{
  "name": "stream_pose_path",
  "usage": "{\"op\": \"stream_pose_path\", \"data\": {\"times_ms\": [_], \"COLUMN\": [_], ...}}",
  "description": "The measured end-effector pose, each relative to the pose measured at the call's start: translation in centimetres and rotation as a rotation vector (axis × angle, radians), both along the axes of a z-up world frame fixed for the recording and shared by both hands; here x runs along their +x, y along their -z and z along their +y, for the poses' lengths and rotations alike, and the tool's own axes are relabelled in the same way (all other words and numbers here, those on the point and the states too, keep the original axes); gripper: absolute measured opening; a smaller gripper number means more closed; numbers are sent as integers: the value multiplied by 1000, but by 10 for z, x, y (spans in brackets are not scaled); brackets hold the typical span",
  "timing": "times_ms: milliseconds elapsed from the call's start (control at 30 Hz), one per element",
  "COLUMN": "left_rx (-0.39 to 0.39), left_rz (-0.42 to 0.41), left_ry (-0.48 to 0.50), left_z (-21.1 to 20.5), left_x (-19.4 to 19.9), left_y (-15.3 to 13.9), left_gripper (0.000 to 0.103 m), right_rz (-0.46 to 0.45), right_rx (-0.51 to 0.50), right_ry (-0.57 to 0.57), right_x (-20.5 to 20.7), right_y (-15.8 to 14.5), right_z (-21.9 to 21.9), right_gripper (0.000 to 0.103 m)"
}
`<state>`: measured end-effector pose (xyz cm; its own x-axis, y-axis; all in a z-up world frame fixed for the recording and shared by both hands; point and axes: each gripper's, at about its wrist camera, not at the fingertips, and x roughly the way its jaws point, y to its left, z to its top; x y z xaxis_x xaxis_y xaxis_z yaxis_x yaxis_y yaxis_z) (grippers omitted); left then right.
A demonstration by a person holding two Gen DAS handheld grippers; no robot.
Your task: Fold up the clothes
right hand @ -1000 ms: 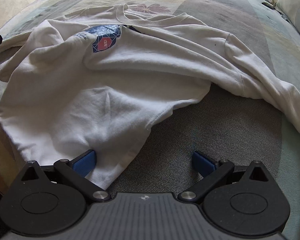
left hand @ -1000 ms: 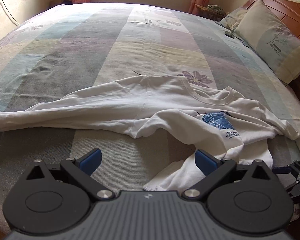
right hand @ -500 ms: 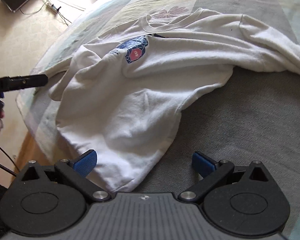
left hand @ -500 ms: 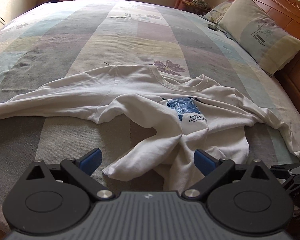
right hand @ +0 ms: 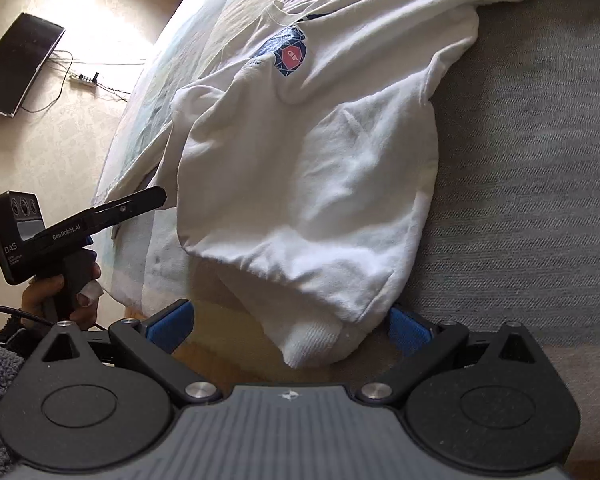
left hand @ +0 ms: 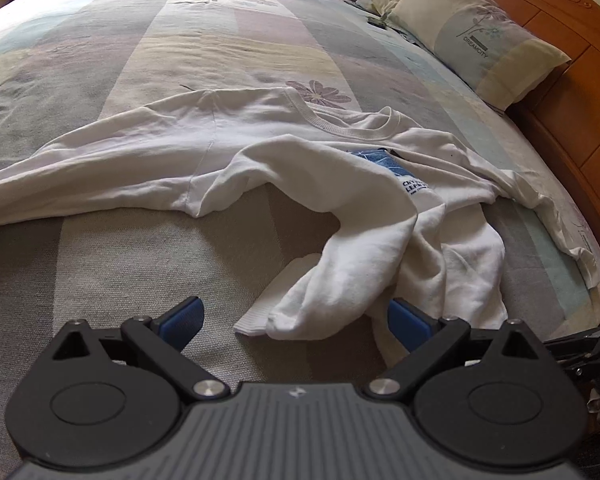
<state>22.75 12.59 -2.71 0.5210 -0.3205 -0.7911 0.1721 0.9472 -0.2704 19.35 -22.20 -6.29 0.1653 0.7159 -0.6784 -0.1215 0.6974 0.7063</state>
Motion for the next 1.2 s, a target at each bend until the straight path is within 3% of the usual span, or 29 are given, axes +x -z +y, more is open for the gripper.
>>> {"op": "stream_pose_path", "data": {"times_ms": [100, 233, 400, 567, 600, 633, 667, 700, 833, 967, 1200], "left_rx": [-29, -100, -162, -210, -219, -219, -194, -147, 79, 204, 227], "left_rz": [0, -3, -14, -33, -46, -61, -83, -118, -289, -387, -346], "left_ry": [44, 124, 217, 287, 302, 320, 346, 376, 522, 608, 639], "left_z": [12, 18, 14, 11, 11, 10, 8, 5, -6, -11, -26], "left_x": [4, 10, 16, 21, 20, 20, 19, 17, 2, -6, 3], "left_y": [3, 2, 9, 24, 28, 32, 35, 37, 43, 42, 38], "left_gripper": [98, 98, 98, 97, 95, 86, 77, 61, 42, 33, 31], "right_rz": [-24, 8, -42, -24, -15, -4, 7, 15, 36, 39, 6], "right_rx": [57, 195, 189, 282, 273, 253, 233, 215, 141, 92, 166], "right_ry": [137, 339, 426, 536, 545, 543, 541, 536, 500, 453, 463], "right_x": [-14, -22, -19, -35, -36, -35, -34, -33, -24, -14, -18], "right_y": [8, 17, 18, 32, 32, 31, 30, 28, 22, 19, 26], "right_z": [-5, -24, -11, -17, -16, -13, -10, -7, 6, 19, 17], "right_gripper": [103, 103, 103, 103, 103, 103, 103, 103, 103, 103, 103]}}
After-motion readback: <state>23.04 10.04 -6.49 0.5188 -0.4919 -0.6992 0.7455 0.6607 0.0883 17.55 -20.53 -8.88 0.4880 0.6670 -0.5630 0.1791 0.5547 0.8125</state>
